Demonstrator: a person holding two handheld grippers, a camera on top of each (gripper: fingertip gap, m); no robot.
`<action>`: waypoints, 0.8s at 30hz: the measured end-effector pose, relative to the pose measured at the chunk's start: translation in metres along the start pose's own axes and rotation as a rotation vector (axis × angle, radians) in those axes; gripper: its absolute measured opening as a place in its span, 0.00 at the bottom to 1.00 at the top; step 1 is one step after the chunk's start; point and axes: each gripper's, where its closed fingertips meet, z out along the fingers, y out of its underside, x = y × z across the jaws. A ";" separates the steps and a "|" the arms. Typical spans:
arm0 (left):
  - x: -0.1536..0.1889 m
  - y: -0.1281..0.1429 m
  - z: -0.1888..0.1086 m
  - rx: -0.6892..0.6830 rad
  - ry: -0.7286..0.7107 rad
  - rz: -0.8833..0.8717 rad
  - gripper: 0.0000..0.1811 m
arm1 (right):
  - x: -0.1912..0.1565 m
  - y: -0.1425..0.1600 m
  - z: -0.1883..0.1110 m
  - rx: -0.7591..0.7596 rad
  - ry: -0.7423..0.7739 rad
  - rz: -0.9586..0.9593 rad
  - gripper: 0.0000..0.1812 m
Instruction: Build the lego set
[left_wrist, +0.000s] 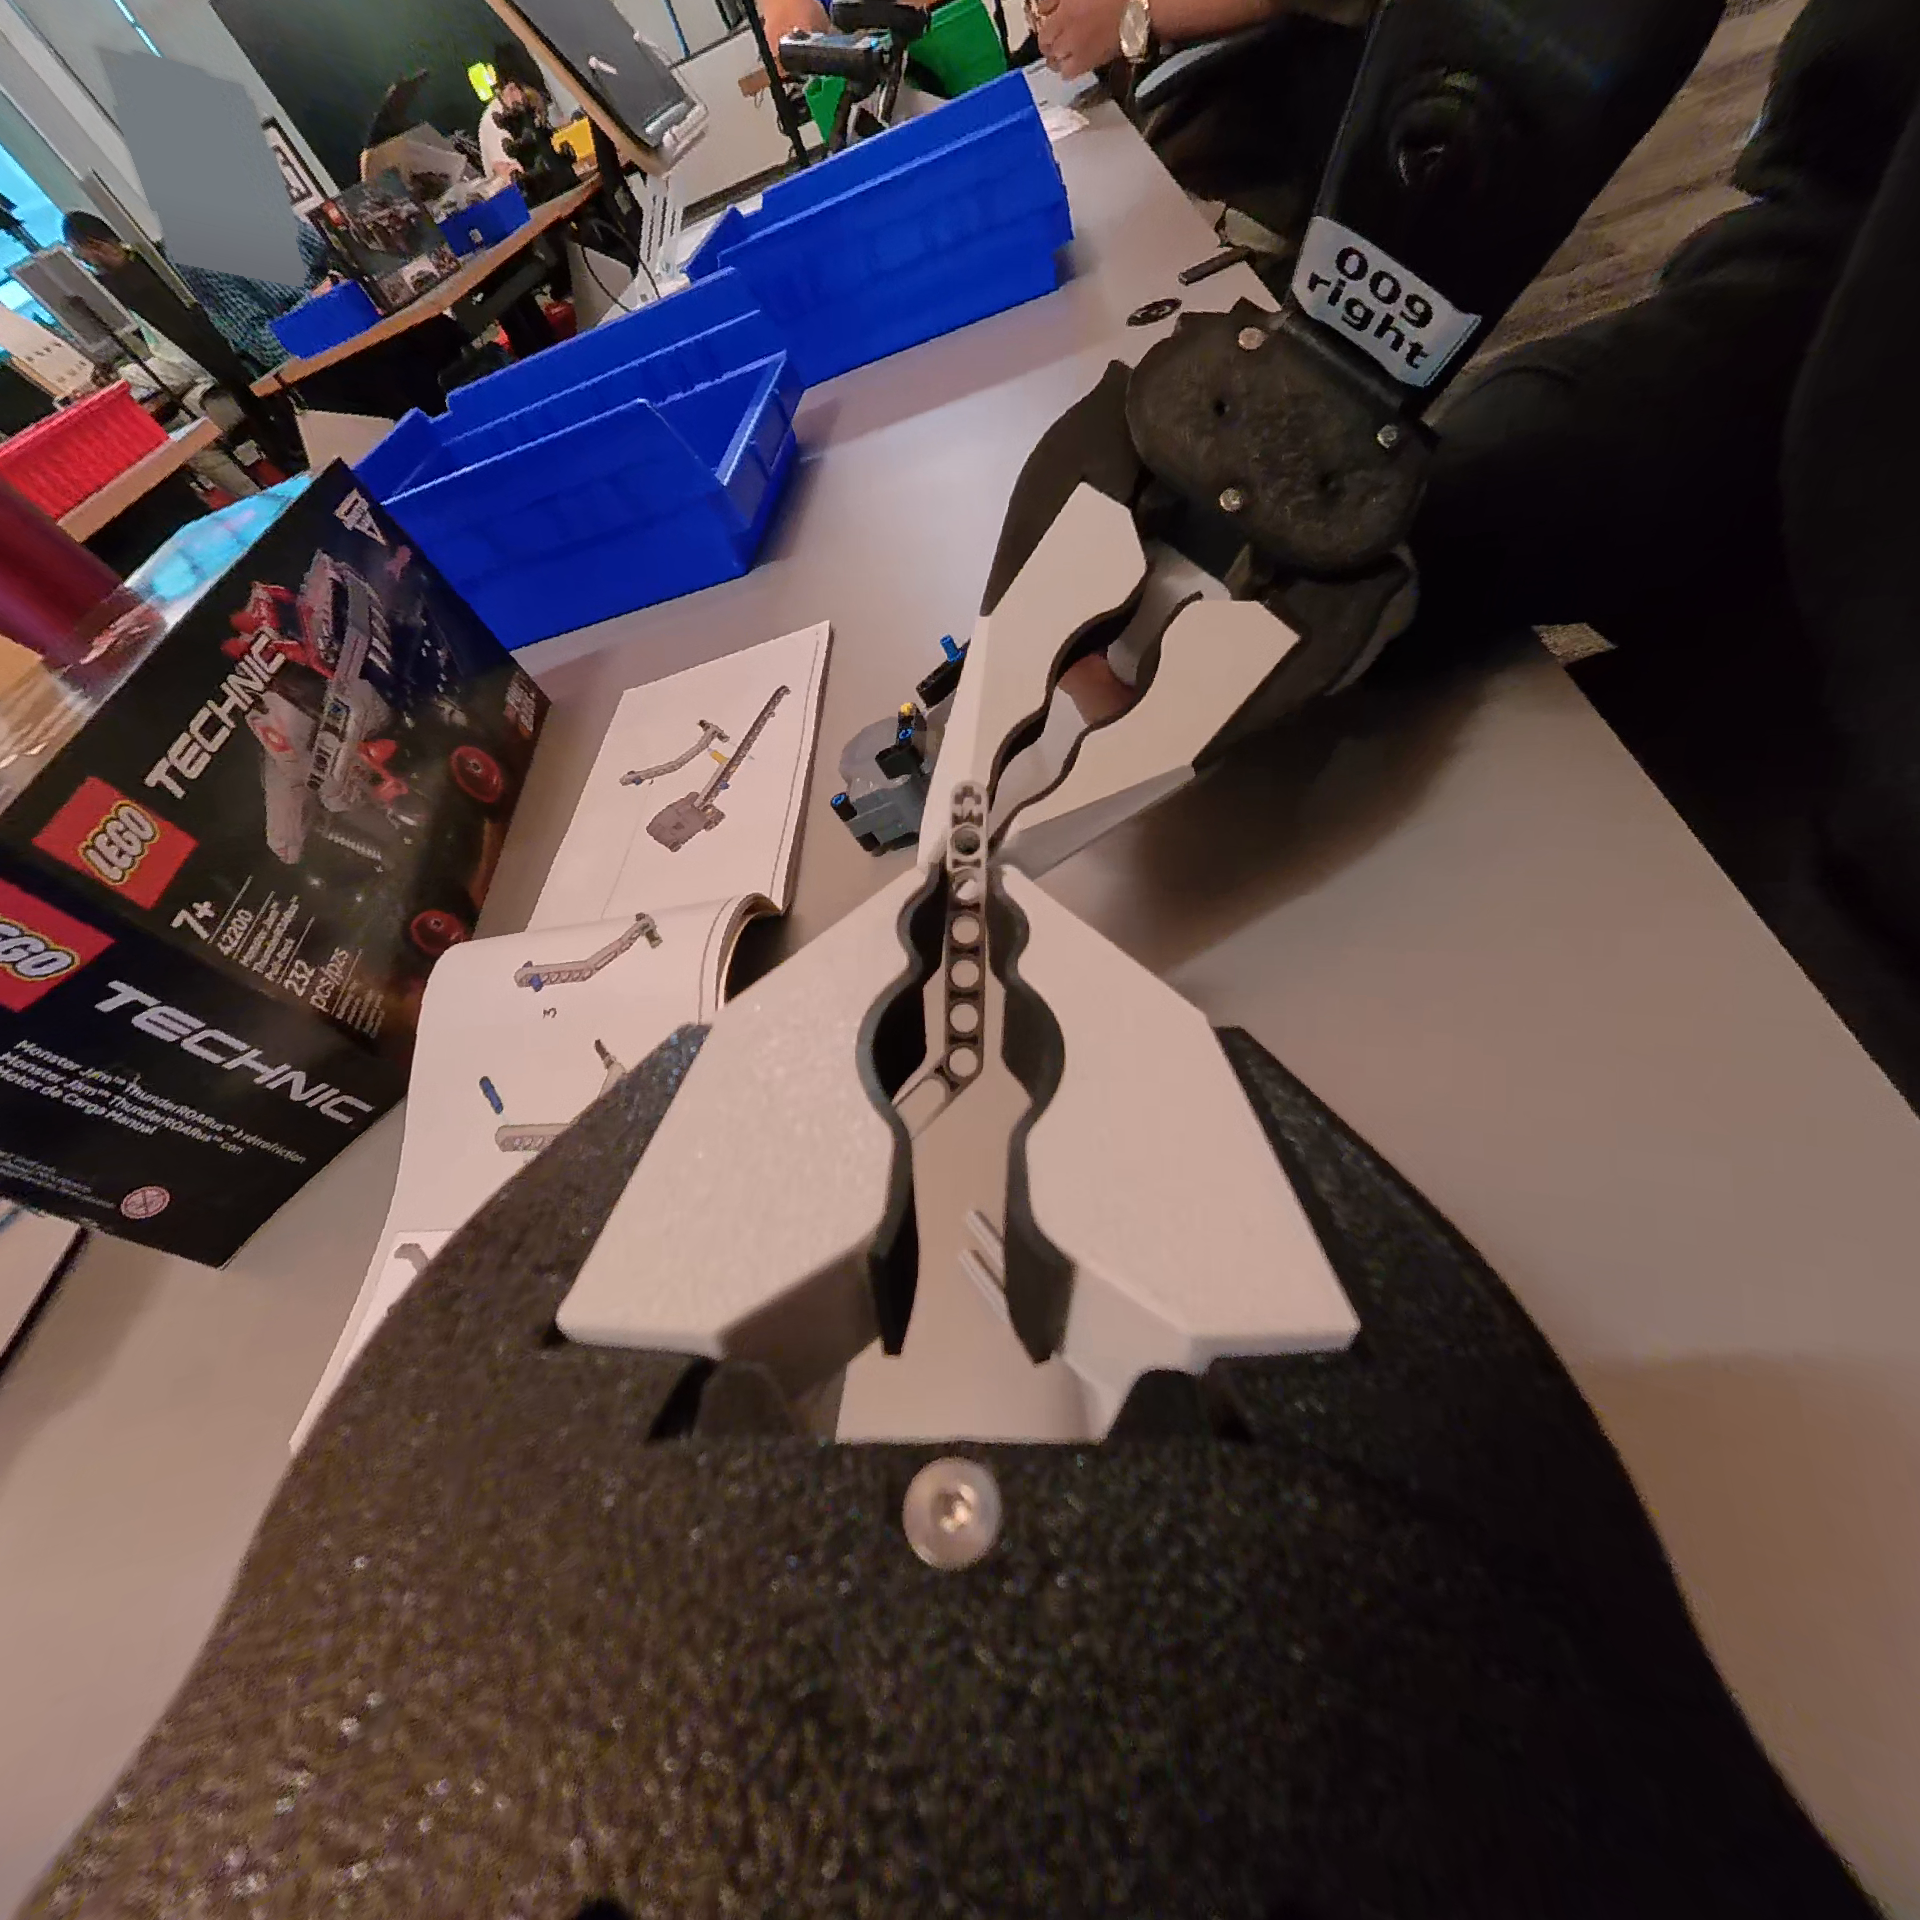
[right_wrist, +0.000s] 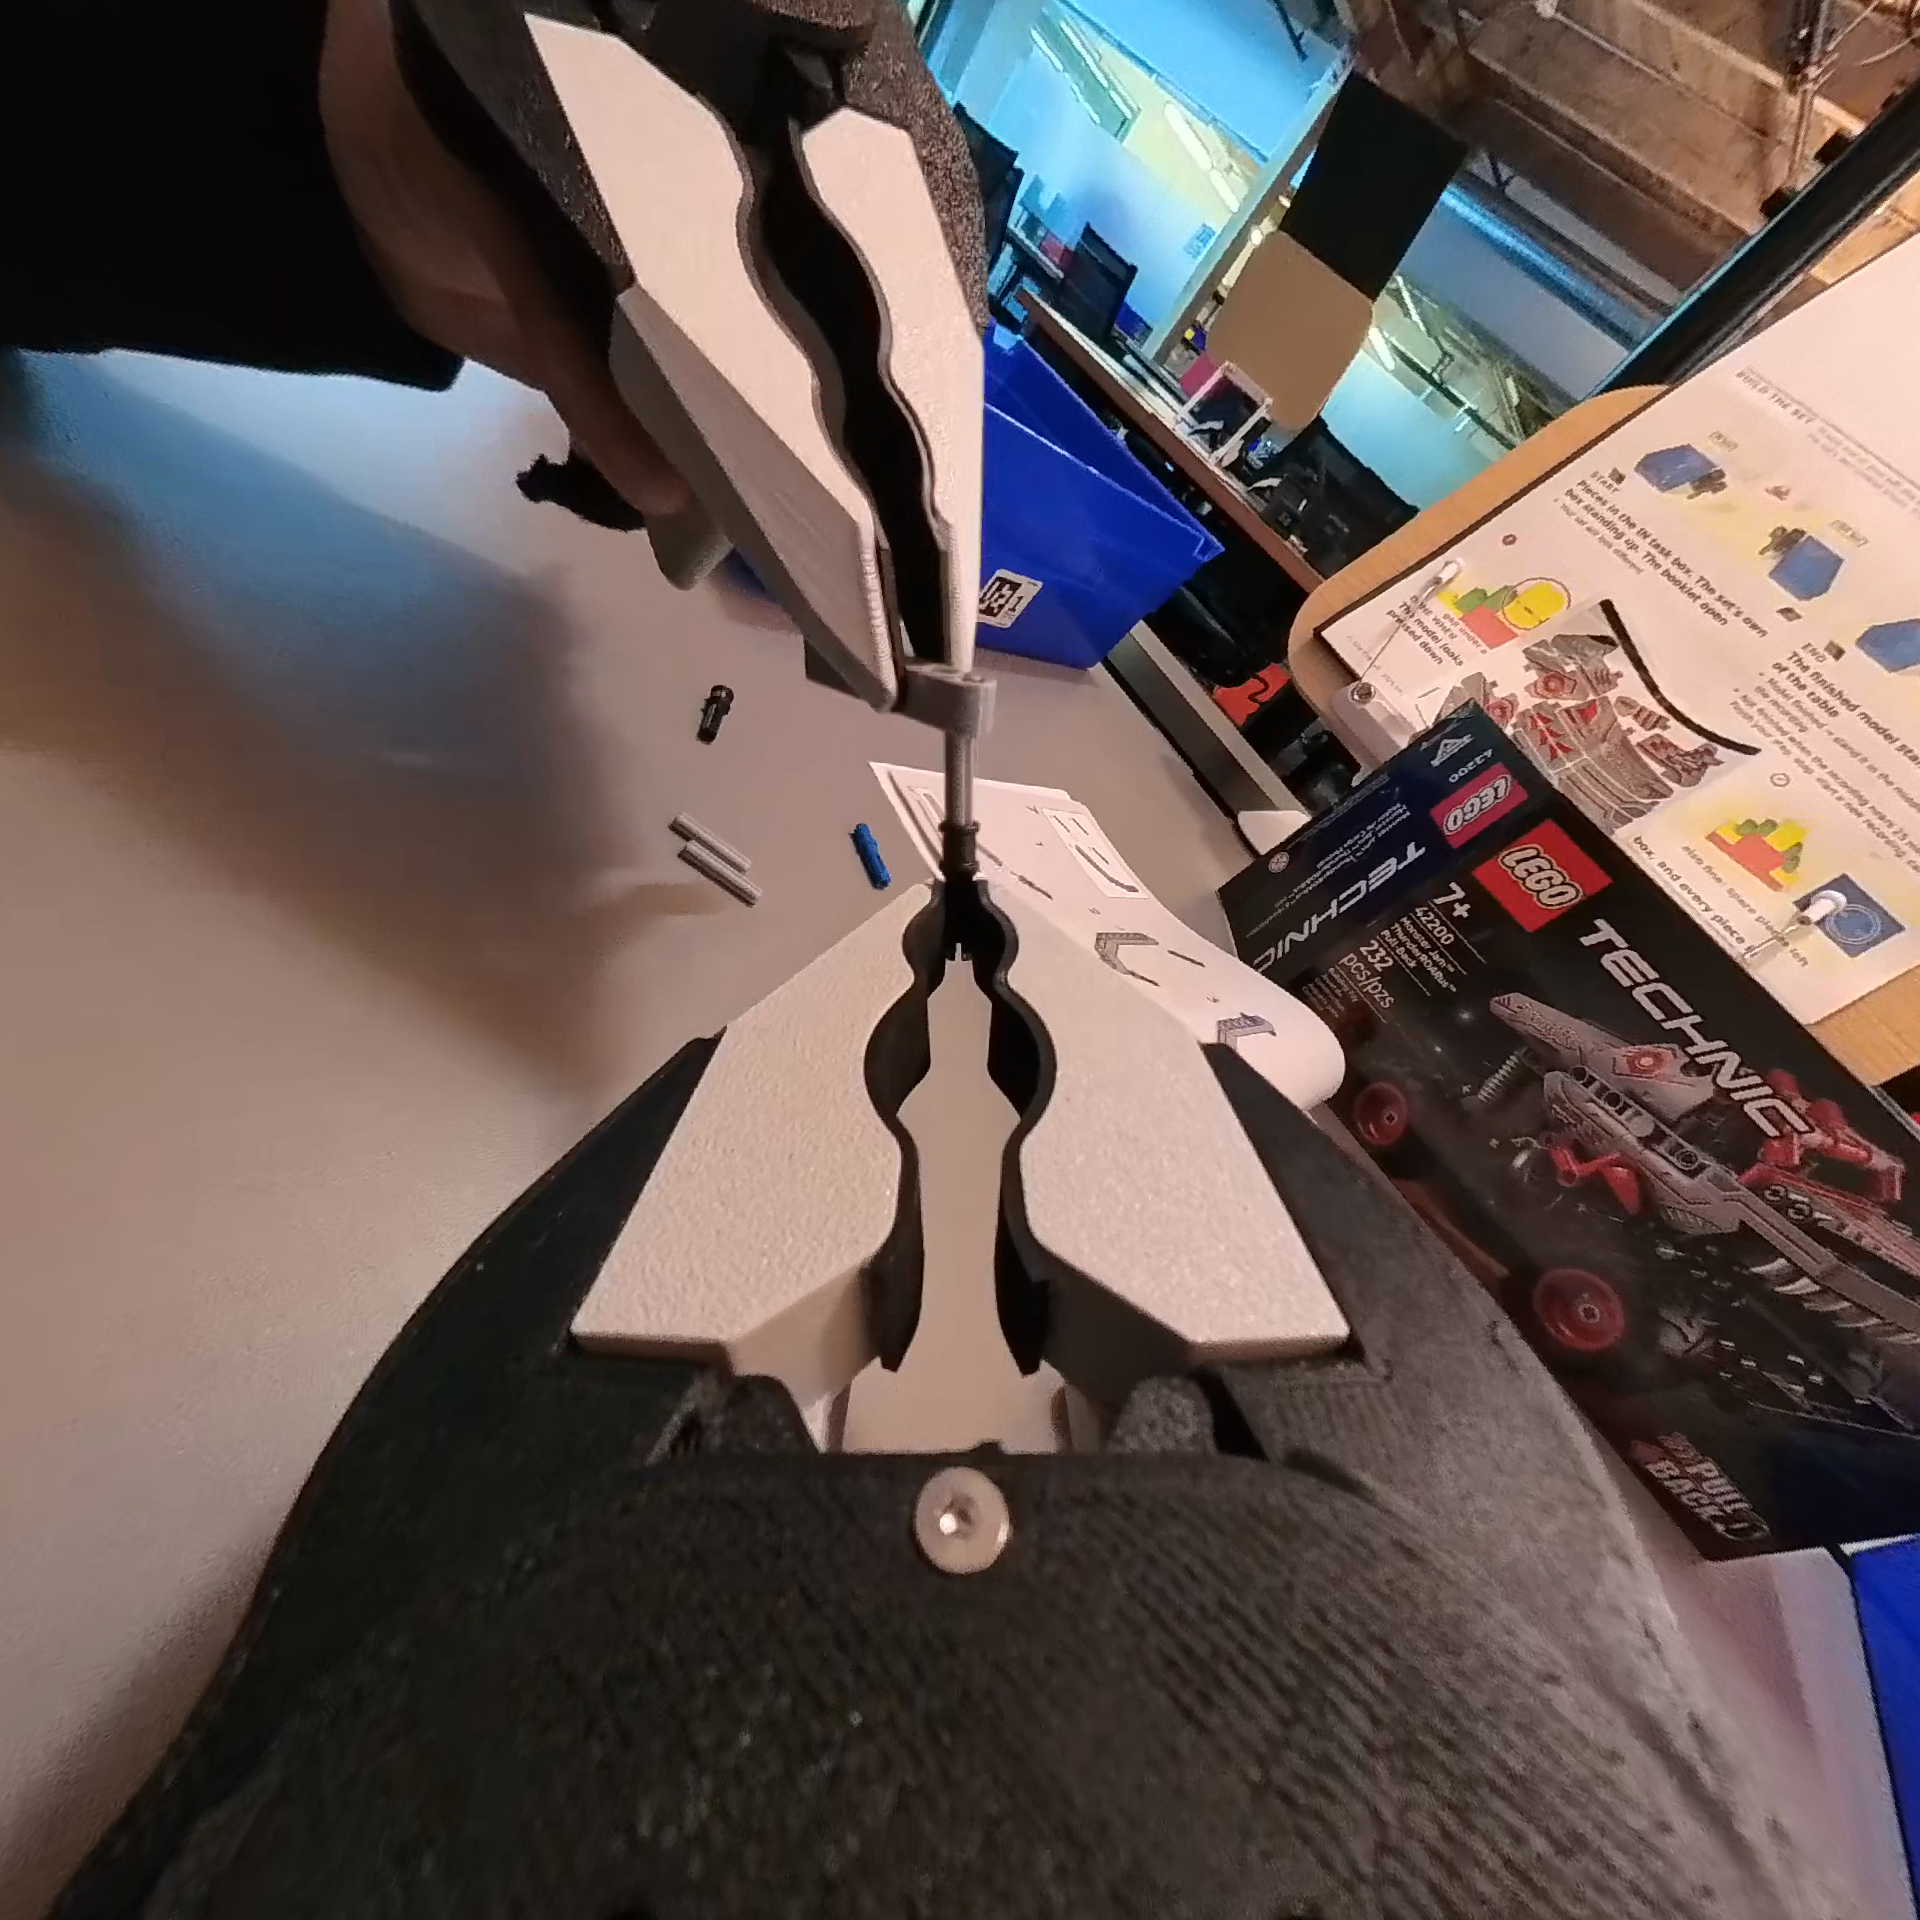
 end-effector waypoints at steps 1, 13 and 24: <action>0.000 0.000 0.000 0.001 0.001 -0.002 0.03 | 0.000 0.000 0.000 0.001 0.004 -0.004 0.00; 0.002 -0.003 -0.001 0.014 0.011 0.010 0.03 | 0.002 -0.004 -0.001 0.024 -0.011 0.038 0.00; -0.003 0.001 -0.004 -0.015 -0.026 0.038 0.03 | 0.004 -0.001 0.000 0.010 -0.004 0.032 0.00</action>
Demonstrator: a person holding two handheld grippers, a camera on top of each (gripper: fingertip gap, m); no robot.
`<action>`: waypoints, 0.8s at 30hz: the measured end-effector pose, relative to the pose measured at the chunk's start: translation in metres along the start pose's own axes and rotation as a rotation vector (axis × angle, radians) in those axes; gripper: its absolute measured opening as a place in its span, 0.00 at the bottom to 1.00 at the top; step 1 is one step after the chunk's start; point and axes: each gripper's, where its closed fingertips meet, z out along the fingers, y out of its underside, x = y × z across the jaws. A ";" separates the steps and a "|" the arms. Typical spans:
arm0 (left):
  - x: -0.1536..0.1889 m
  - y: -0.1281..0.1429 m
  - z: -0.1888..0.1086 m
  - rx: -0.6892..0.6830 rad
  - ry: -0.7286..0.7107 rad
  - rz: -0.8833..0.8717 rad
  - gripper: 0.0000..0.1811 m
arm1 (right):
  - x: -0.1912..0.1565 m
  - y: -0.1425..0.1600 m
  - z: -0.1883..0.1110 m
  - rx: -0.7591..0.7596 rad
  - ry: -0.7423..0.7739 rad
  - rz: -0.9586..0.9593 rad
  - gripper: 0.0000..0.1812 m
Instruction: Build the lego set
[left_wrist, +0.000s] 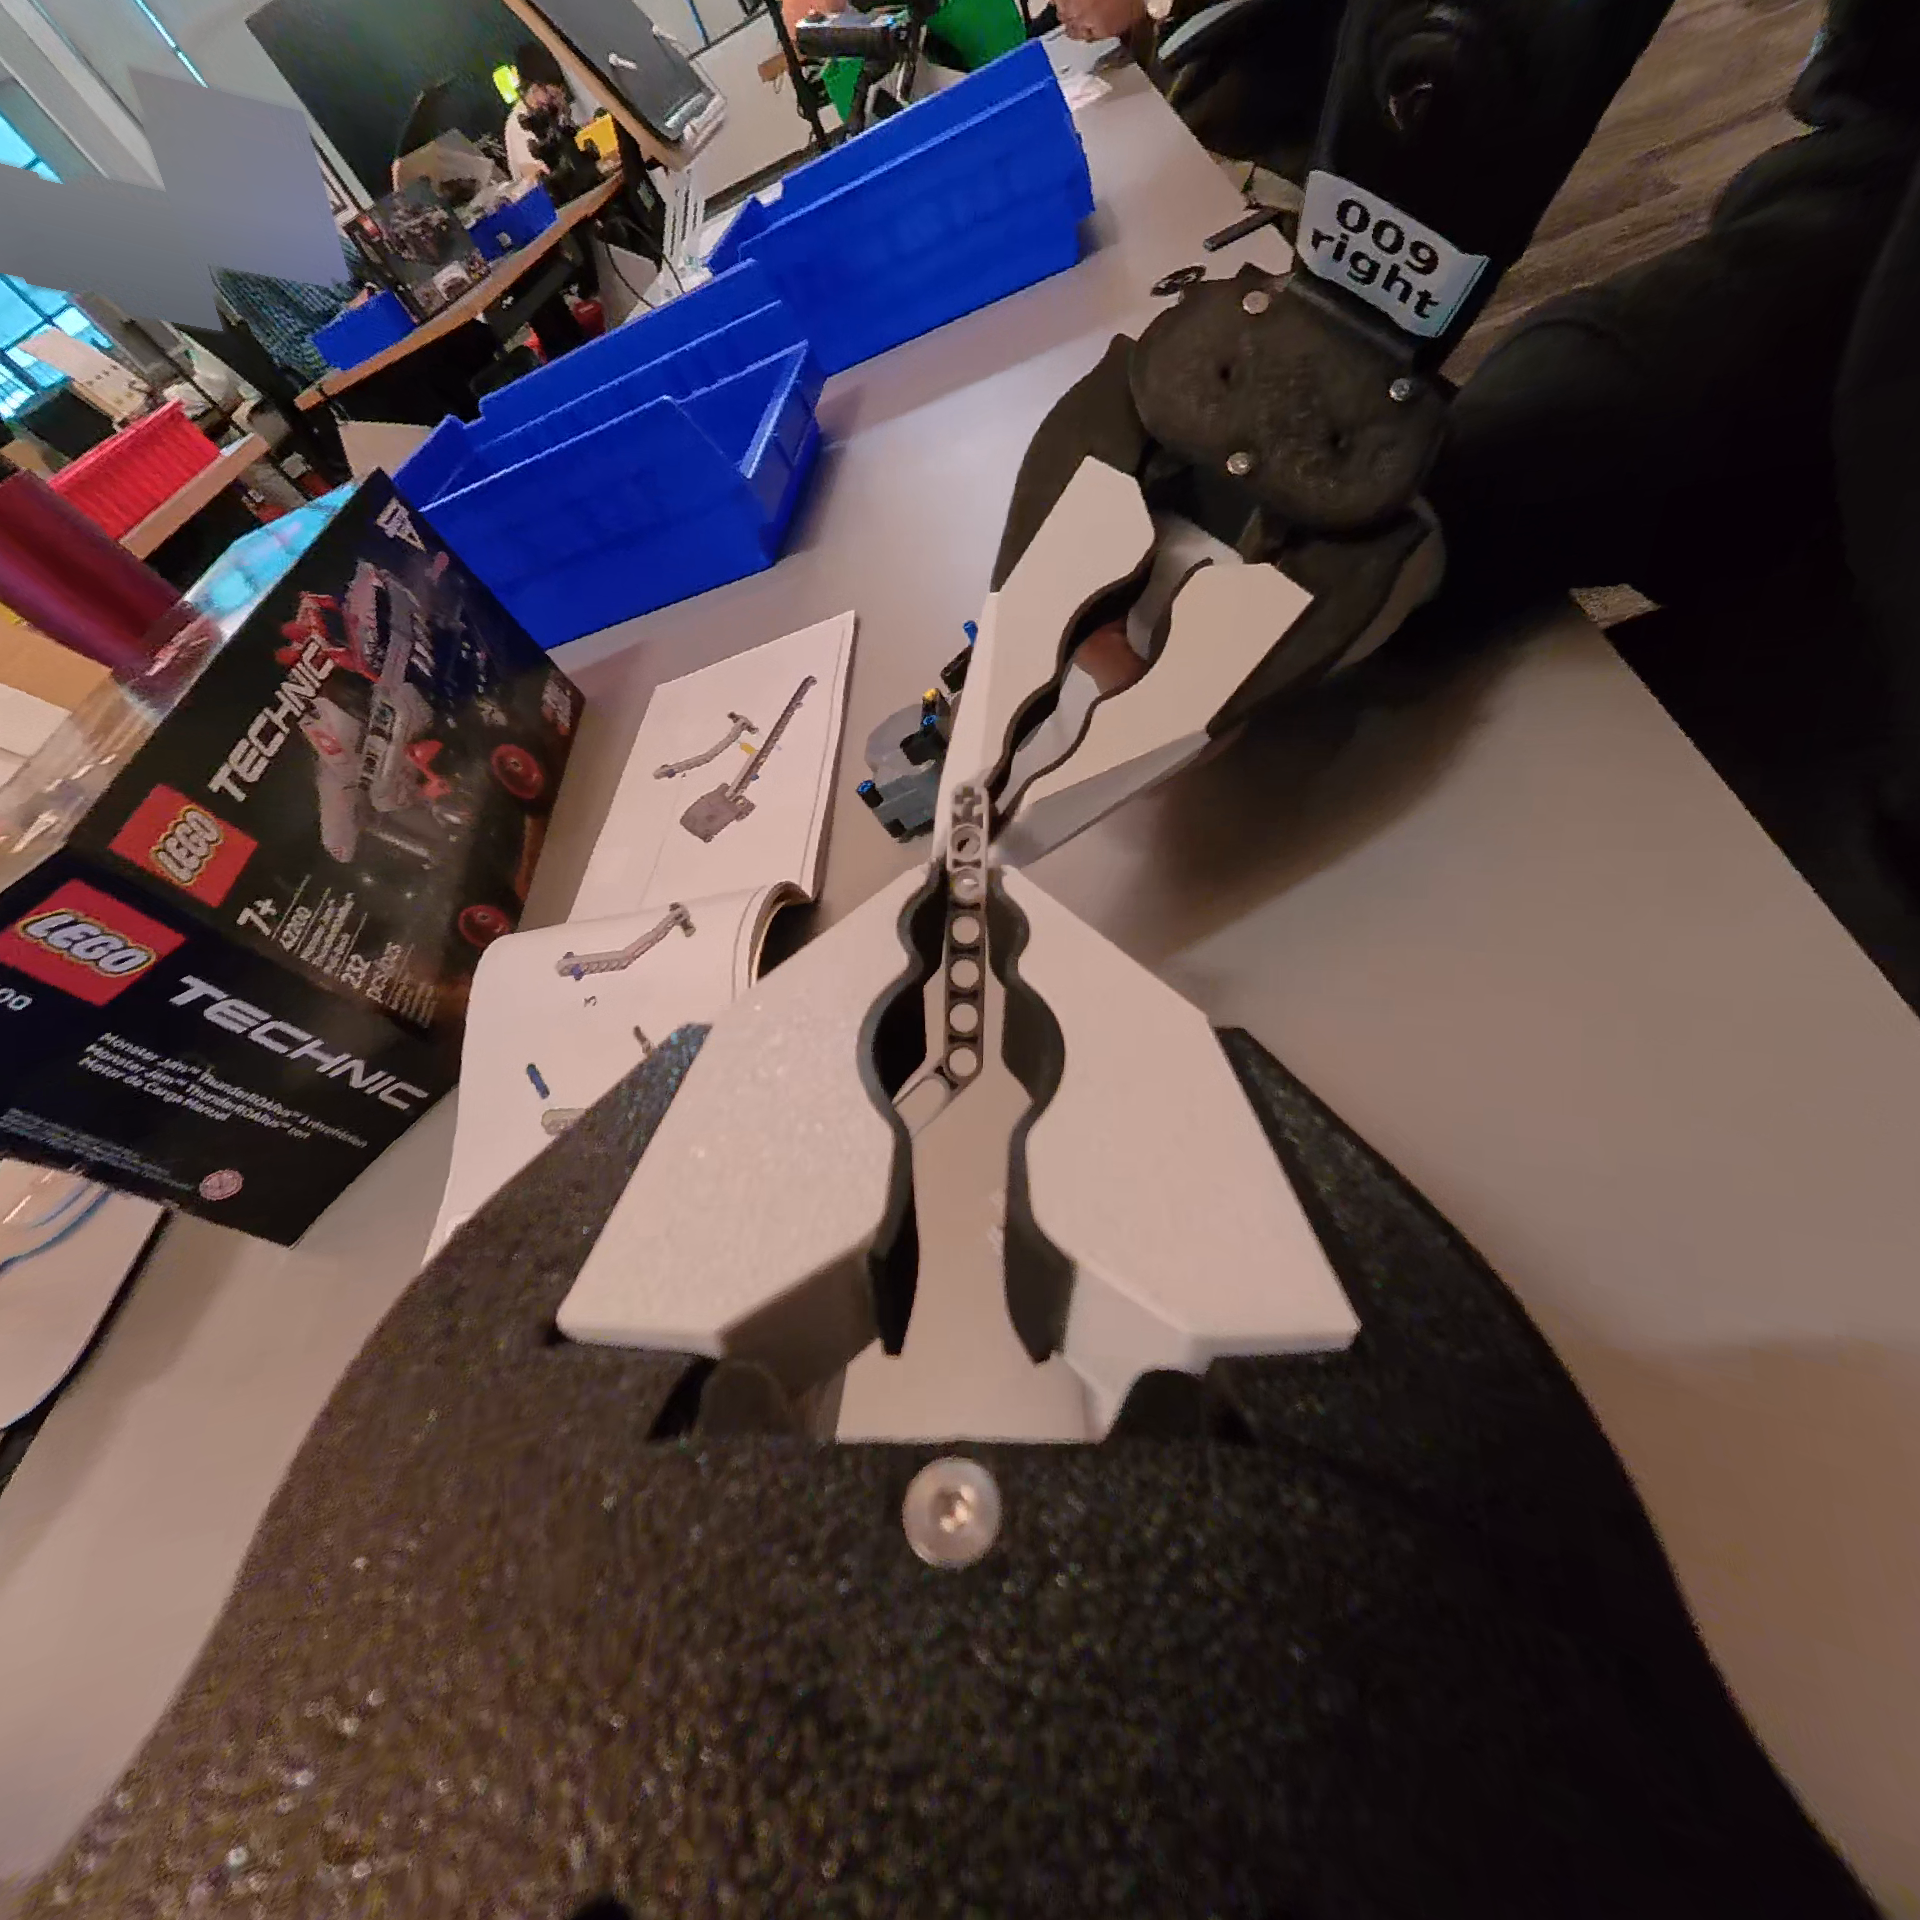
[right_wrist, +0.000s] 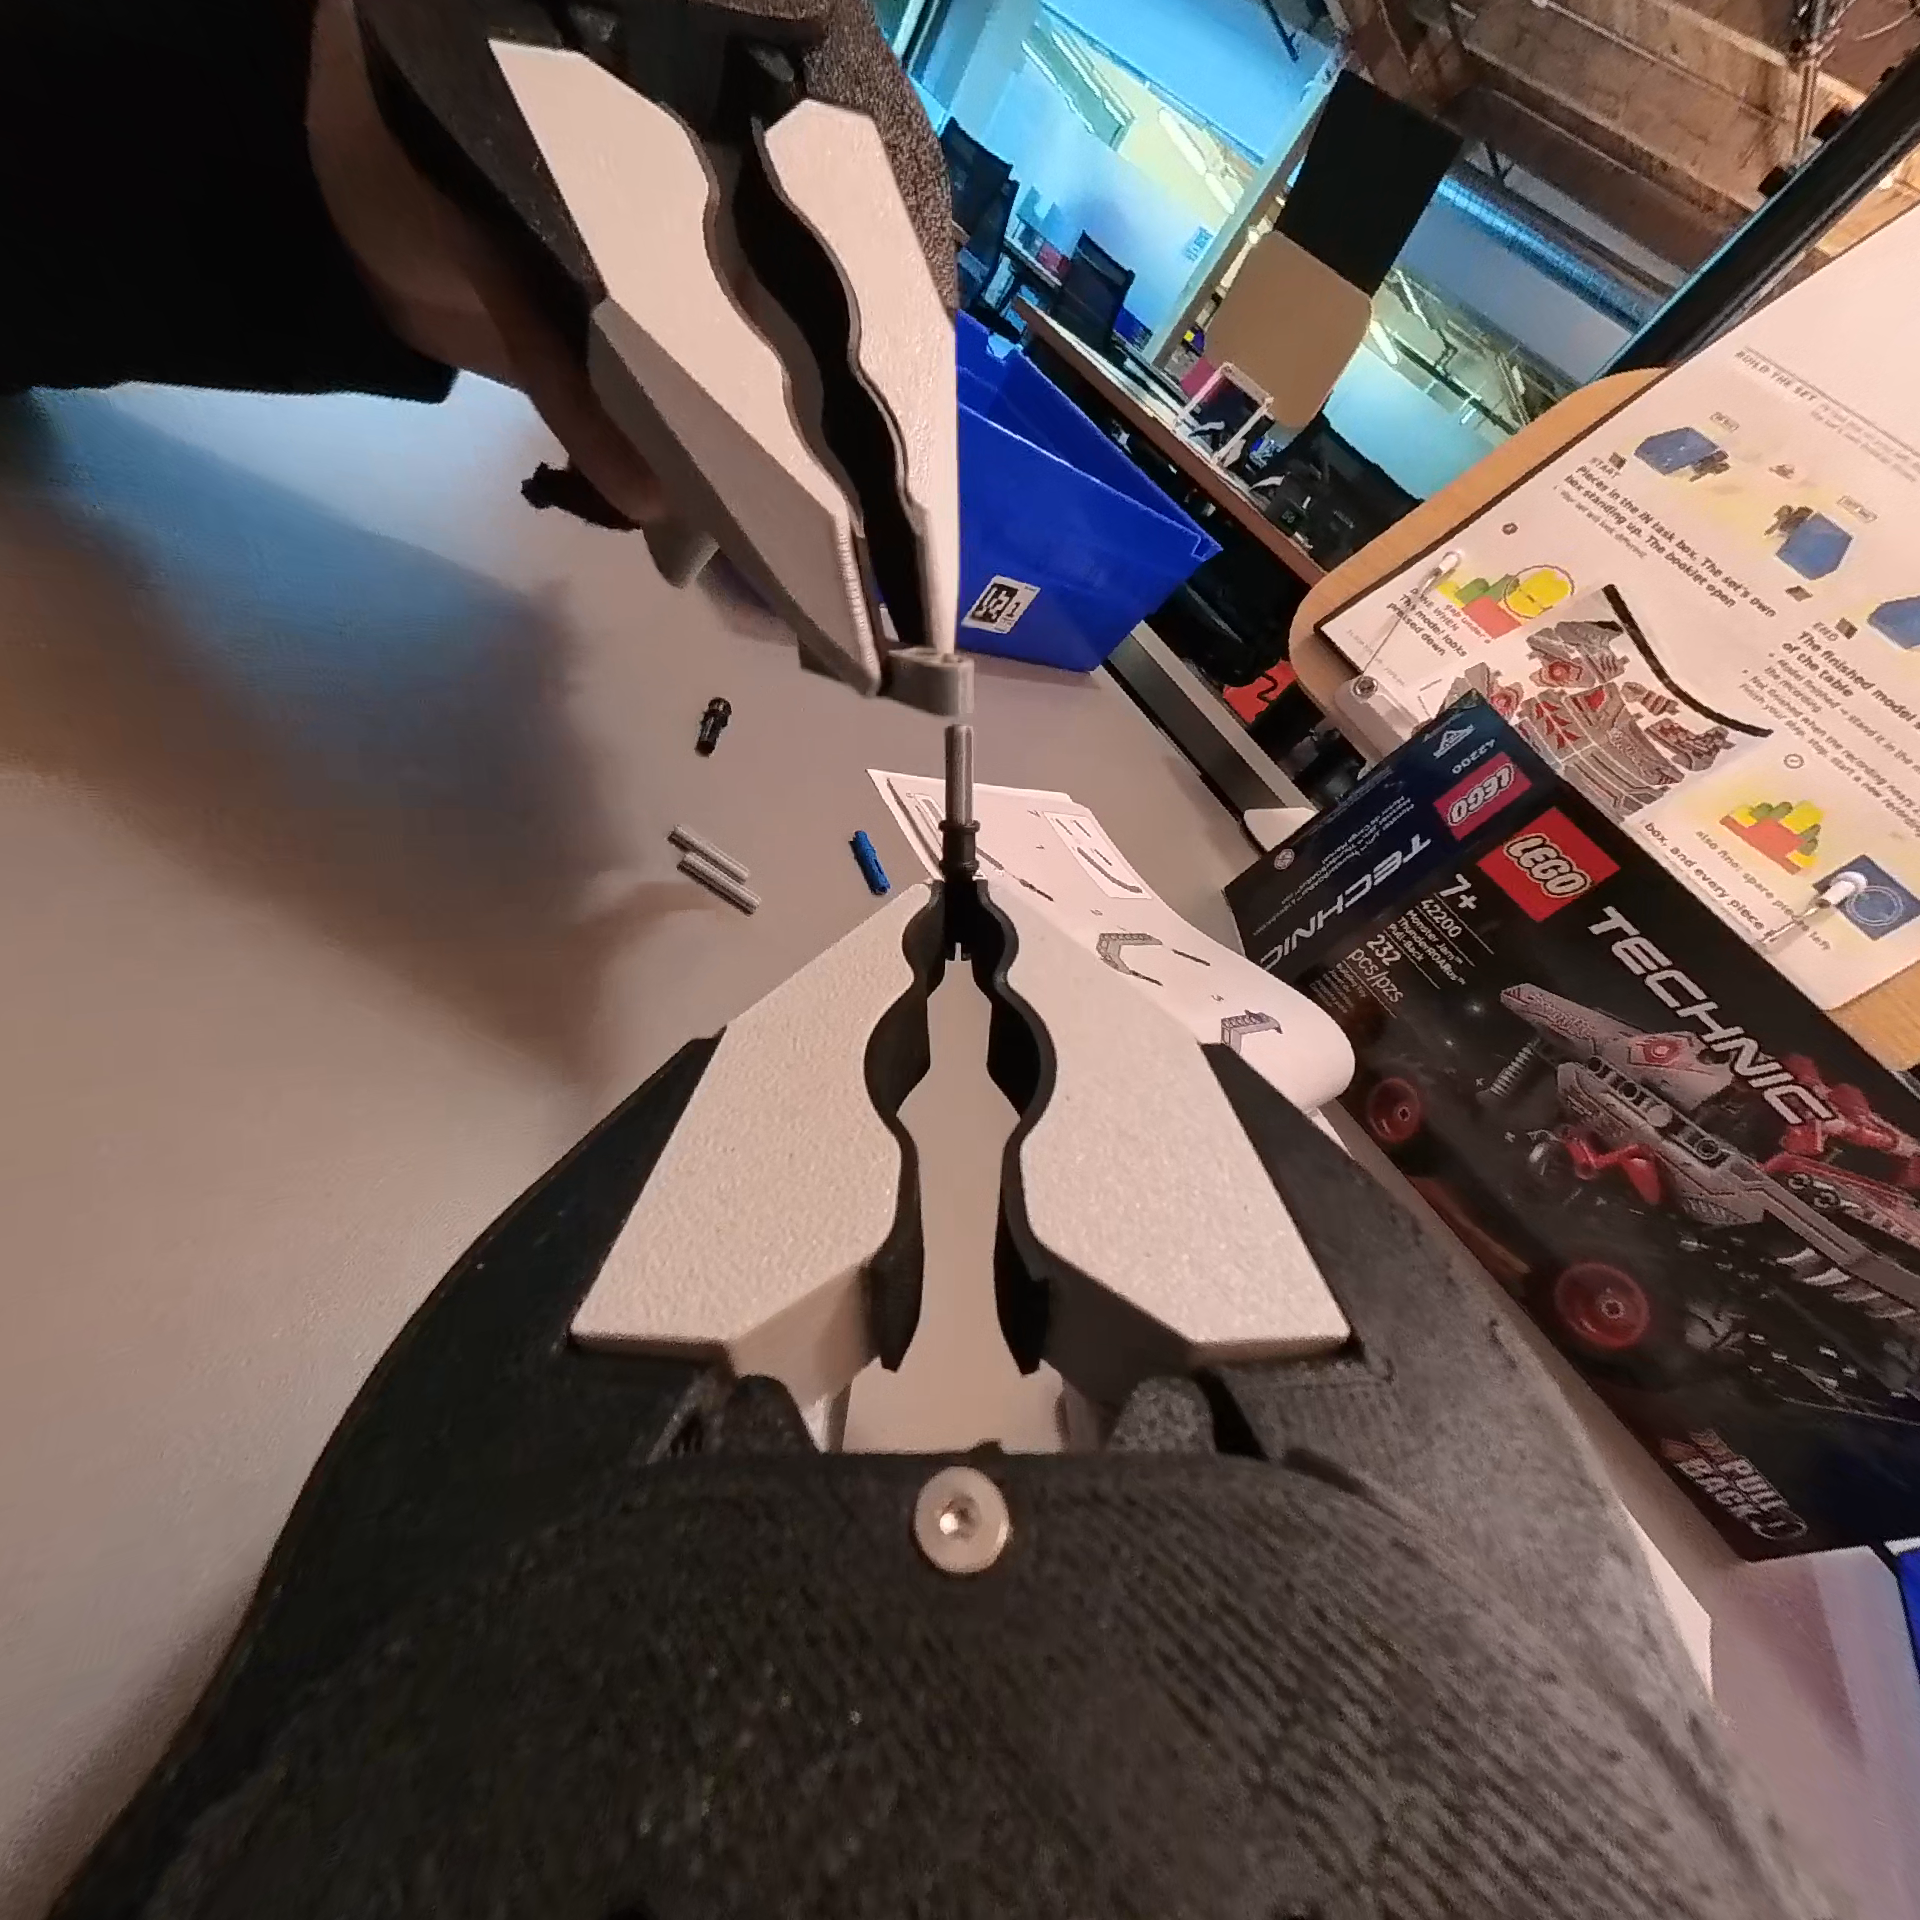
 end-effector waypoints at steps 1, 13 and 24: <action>0.000 0.000 0.000 -0.001 0.003 -0.002 0.03 | 0.000 0.000 0.000 0.000 0.001 -0.004 0.00; 0.002 -0.001 0.003 0.008 0.010 0.005 0.03 | -0.002 -0.001 0.001 0.003 -0.016 -0.004 0.00; 0.007 -0.005 0.003 0.018 0.045 -0.013 0.03 | -0.002 -0.009 -0.003 0.079 -0.053 0.016 0.00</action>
